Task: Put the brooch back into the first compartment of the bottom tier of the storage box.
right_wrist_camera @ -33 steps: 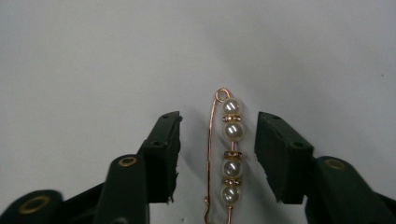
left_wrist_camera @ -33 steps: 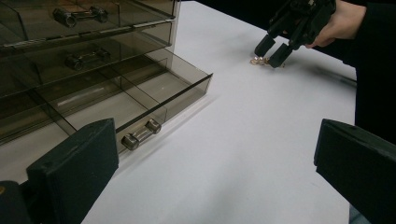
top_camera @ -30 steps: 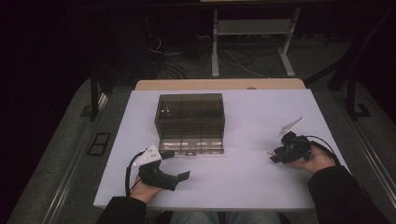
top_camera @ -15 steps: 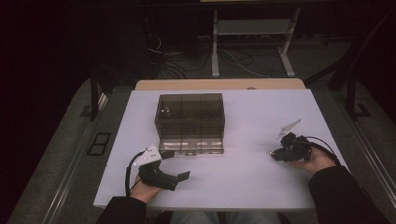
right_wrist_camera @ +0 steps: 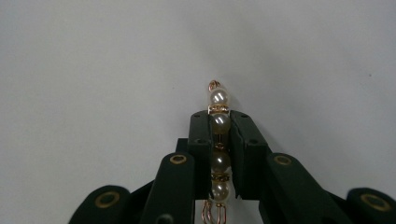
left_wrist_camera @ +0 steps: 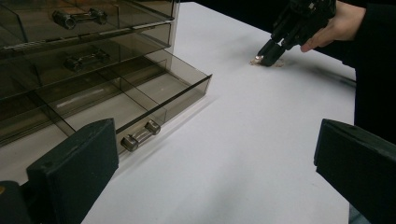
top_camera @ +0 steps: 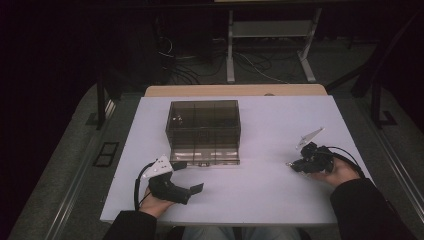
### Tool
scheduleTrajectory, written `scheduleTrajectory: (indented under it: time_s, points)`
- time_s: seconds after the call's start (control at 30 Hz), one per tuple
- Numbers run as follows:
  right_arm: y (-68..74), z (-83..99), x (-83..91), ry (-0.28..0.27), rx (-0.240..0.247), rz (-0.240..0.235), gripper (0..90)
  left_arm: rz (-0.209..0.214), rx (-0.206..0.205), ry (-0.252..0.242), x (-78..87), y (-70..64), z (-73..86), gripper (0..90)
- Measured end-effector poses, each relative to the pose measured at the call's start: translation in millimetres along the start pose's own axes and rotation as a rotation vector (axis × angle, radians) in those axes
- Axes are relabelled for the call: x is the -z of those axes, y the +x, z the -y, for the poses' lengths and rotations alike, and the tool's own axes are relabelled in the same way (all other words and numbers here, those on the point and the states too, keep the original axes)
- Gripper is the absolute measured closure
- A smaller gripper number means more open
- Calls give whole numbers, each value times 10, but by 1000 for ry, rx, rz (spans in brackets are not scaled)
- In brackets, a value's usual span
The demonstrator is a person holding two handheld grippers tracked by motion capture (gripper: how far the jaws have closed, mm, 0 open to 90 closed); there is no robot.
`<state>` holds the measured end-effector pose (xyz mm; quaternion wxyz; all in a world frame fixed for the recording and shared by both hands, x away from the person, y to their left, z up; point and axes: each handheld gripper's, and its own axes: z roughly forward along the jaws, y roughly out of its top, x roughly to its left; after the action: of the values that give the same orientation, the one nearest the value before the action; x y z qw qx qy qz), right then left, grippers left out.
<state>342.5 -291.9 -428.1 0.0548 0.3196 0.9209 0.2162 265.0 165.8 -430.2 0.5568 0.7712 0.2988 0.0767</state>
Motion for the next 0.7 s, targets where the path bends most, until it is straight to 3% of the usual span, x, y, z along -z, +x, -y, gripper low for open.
scheduleTrajectory:
  time_s: [0.27,0.7]
  points:
    - [-10,13,13,-2,-13,8,788,0,0,-1,2,-1,0,0]
    - [-22,13,147,-73,-45,-16,789,0,0,-1,-1,-1,1,0]
